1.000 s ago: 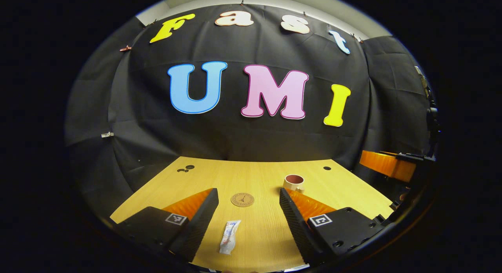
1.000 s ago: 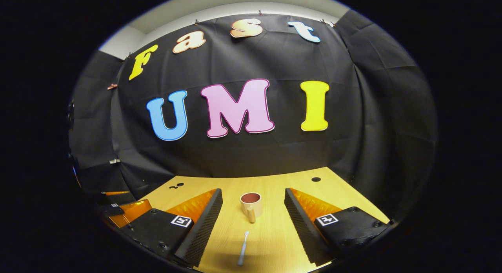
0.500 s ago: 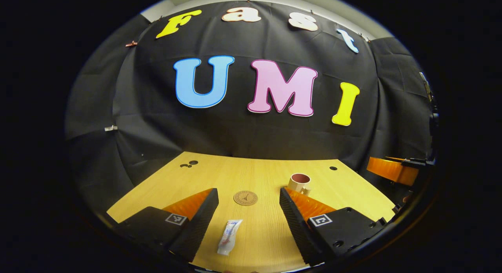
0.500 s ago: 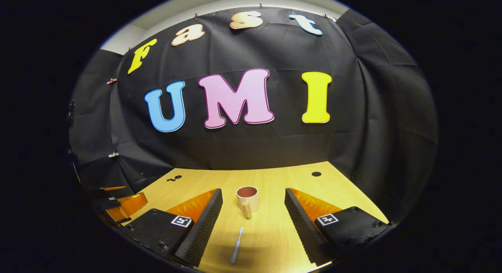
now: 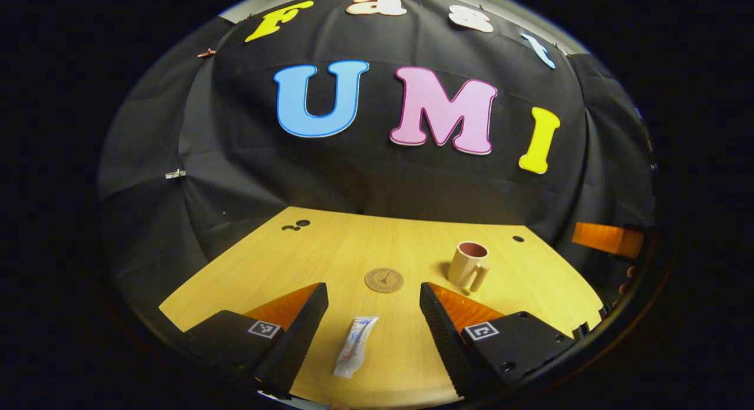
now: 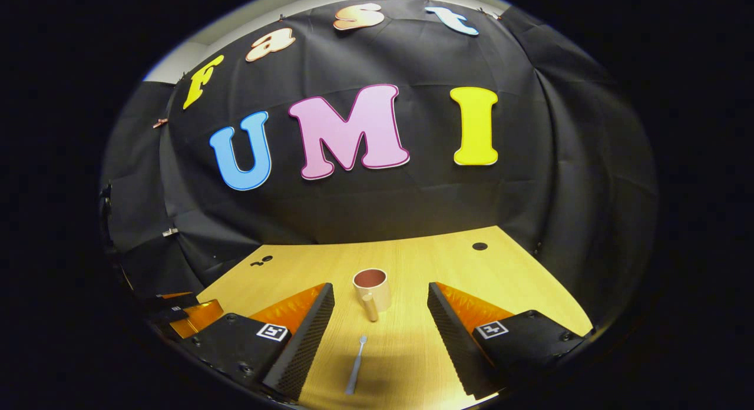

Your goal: Put the toothbrush and toothpaste on the desktop into the cup, then pick up the cup and place it on the coaster on the desktop.

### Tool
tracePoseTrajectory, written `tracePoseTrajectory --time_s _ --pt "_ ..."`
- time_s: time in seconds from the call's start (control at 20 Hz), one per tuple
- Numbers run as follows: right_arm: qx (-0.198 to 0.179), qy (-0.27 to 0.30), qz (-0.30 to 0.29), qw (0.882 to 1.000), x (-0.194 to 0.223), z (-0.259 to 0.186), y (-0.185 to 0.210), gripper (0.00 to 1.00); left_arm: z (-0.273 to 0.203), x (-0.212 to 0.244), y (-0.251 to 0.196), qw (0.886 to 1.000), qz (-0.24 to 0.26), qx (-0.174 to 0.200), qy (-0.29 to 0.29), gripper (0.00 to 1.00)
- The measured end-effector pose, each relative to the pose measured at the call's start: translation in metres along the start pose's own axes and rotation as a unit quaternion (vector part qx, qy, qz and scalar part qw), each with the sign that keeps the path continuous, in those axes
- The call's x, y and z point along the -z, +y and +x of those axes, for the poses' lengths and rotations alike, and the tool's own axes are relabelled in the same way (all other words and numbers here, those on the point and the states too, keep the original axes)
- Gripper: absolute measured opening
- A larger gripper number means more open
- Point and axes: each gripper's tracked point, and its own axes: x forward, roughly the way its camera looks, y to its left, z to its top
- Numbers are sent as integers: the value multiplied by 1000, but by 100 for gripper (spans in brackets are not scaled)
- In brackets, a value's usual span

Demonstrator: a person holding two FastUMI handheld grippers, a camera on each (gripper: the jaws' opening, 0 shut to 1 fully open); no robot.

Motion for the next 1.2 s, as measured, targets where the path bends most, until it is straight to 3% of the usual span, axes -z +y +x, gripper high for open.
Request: tracePoseTrajectory --time_s 0.55,0.85,1.2 --pt "-7 89 1 996 43 41 -22 98 57 118 17 989 15 3 149 98" --pt "-16 127 -35 991 72 52 -26 98 81 150 13 980 27 2 197 98" --pt "-41 171 -29 984 109 62 -17 99 91 174 26 970 7 -36 240 92"
